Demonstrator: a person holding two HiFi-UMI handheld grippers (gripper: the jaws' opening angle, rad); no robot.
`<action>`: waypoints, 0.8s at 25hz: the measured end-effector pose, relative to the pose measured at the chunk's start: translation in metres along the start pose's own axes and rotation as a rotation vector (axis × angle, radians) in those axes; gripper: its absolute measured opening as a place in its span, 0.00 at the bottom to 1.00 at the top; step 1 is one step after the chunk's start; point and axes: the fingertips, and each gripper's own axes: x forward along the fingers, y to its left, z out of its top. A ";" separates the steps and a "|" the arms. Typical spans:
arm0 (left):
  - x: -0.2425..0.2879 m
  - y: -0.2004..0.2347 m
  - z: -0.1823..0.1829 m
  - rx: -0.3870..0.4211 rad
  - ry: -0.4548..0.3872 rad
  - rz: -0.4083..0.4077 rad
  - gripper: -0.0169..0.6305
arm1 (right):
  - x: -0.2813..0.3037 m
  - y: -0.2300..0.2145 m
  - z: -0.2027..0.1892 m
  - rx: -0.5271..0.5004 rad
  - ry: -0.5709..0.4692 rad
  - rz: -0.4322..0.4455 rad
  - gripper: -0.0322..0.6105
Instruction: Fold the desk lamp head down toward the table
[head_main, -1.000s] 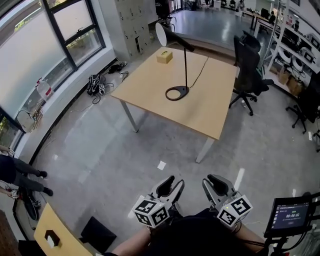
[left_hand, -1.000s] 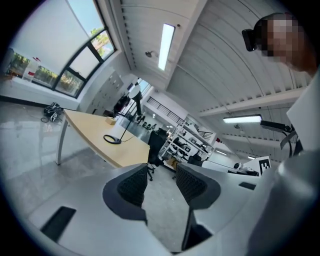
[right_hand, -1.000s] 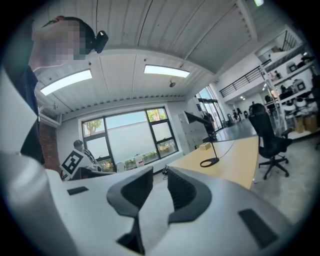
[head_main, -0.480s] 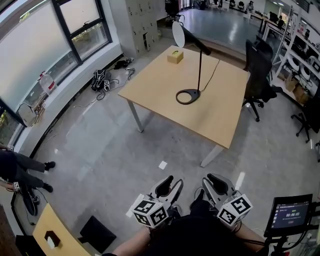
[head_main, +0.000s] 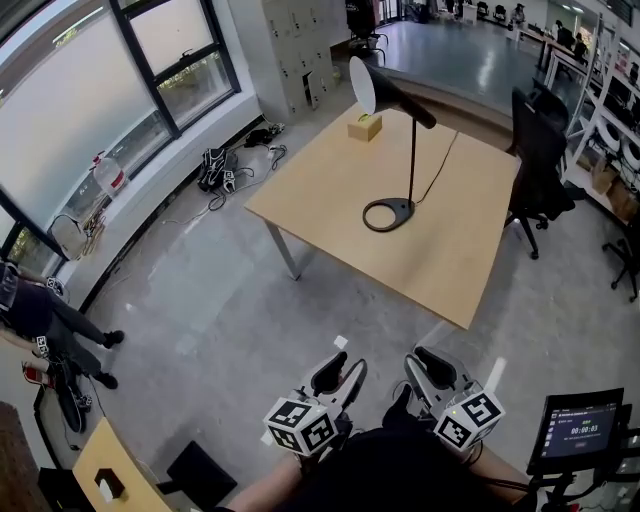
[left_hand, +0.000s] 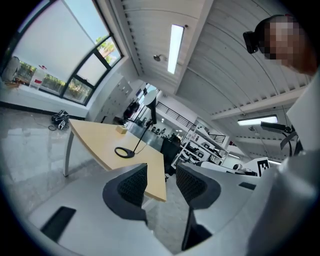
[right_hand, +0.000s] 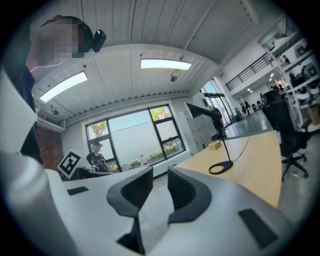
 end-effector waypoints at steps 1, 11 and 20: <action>0.010 -0.001 0.004 0.009 0.000 0.001 0.32 | 0.003 -0.009 0.004 0.005 -0.005 0.004 0.20; 0.117 -0.008 0.047 0.049 -0.013 0.033 0.32 | 0.028 -0.111 0.051 0.042 -0.042 0.025 0.20; 0.174 -0.003 0.067 0.052 -0.031 0.064 0.32 | 0.061 -0.167 0.061 0.078 -0.018 0.065 0.20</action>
